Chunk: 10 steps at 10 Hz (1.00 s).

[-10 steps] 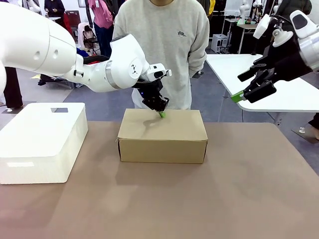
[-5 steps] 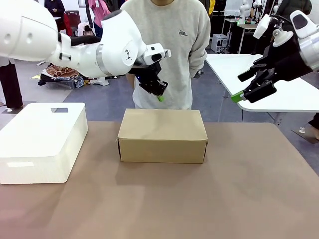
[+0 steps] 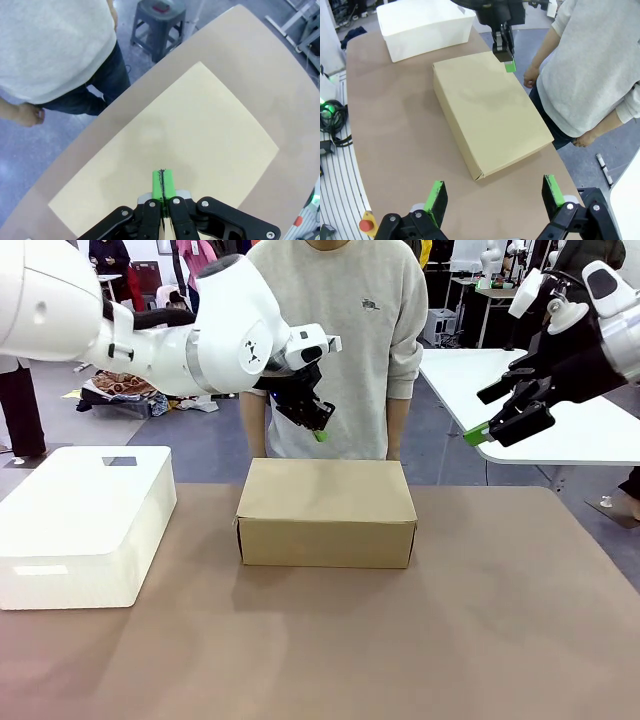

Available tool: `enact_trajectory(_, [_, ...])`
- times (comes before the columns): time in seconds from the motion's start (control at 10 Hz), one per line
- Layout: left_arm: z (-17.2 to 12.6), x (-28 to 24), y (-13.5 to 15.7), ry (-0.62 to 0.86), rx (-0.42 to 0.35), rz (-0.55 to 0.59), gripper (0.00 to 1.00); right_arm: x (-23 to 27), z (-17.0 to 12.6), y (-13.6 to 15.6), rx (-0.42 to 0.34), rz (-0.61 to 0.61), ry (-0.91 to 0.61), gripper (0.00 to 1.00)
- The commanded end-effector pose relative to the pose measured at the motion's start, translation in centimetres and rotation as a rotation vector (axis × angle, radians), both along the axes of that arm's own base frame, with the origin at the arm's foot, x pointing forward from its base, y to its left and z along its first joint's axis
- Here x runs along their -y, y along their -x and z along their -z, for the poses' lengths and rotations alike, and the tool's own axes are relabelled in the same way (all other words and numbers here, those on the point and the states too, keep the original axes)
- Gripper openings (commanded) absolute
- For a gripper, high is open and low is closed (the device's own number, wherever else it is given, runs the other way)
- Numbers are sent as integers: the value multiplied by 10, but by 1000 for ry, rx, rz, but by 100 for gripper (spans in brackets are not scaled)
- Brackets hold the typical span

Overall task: Pack the shoes into the box.
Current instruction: Press down on the lid of the Shoes Box.

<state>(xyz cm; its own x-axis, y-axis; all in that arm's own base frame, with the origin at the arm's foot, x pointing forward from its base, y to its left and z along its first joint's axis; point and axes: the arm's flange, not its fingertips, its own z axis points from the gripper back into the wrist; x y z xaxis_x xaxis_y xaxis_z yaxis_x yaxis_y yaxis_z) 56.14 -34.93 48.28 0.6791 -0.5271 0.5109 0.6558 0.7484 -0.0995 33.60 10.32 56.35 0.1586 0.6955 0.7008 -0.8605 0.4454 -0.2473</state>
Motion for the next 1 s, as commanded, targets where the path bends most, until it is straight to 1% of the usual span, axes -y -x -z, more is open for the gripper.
enact_trajectory(0.0, [-6, 0, -2, -1, -6, 1, 0, -1, 1, 1, -8, 16, -4, 100])
enact_trajectory(0.1, [-6, 0, -2, -1, -6, 1, 0, -1, 1, 1, -8, 16, -4, 100])
enact_trajectory(0.2, [1, 1, -2, 1, -2, 0, 0, -1, 1, 1, -8, 16, -4, 100])
enact_trajectory(0.3, [-11, -12, 19, -35, -7, -20, 0, -1, 1, 1, -8, 16, -4, 100])
enact_trajectory(0.5, [-28, -30, 64, -118, -19, 0, 0, -1, 1, 1, -8, 16, -4, 100])
enact_trajectory(0.6, [-34, -41, 79, -143, -29, -4, 18, -1, 1, 1, -8, 16, -4, 100])
enact_trajectory(0.7, [-38, -51, 94, -144, -33, 16, 37, -1, 1, 1, -8, 16, -4, 100])
enact_trajectory(0.8, [-43, -62, 107, -149, -5, -3, 56, -1, 1, 1, -8, 16, -4, 100])
enact_trajectory(0.9, [-49, -76, 119, -161, 40, -57, 75, -1, 1, 1, -8, 16, -4, 100])
